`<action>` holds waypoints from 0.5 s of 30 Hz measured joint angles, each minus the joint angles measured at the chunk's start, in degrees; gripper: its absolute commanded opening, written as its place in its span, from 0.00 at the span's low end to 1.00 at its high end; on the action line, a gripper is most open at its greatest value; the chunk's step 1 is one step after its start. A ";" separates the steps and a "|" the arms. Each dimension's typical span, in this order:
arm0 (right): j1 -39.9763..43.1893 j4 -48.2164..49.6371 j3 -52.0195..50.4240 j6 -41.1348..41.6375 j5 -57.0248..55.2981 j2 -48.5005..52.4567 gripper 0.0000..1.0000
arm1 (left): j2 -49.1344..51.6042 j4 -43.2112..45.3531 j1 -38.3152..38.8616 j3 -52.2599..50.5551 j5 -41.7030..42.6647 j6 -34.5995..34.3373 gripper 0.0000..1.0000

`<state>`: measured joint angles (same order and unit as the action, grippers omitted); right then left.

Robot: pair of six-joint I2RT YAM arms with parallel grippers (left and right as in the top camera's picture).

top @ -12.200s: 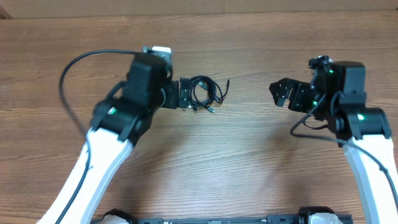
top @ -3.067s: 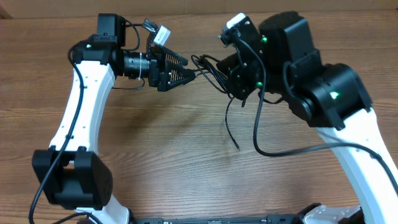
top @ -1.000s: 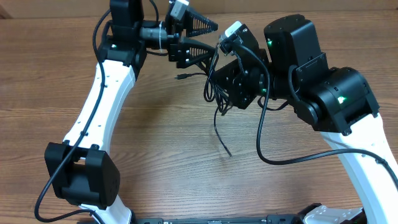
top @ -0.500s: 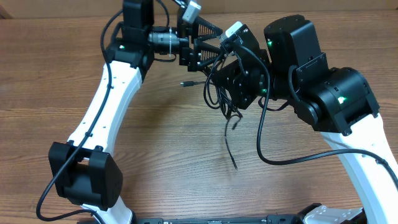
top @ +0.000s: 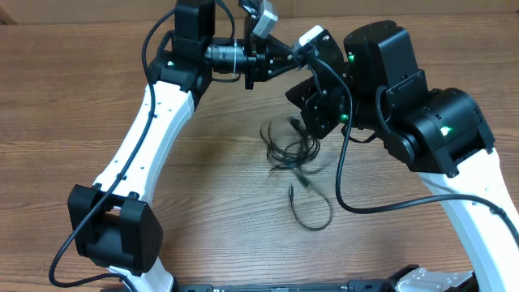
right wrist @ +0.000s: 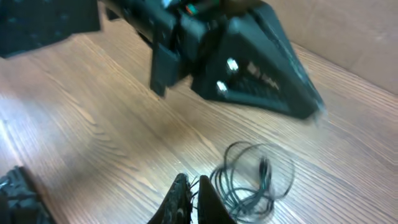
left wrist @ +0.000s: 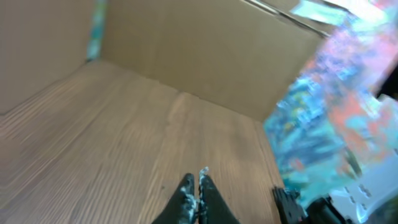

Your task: Untangle cables

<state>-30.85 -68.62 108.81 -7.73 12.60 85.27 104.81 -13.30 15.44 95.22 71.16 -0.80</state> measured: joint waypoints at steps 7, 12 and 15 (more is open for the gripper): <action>0.00 -1.53 0.00 -0.02 -5.11 0.20 0.83 | 0.00 -3.76 -8.52 0.02 -4.02 -9.55 0.66; 0.00 -0.46 -2.23 0.07 -6.95 2.60 0.85 | 0.00 -10.71 -14.08 0.02 -5.16 -11.63 0.88; 0.00 2.82 -5.62 1.66 -8.61 6.14 0.85 | -0.07 -15.91 -15.02 0.02 -7.96 -11.13 0.90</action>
<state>-30.85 -65.80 103.20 -6.07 3.99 91.42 104.75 -29.21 0.43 95.24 63.20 -11.92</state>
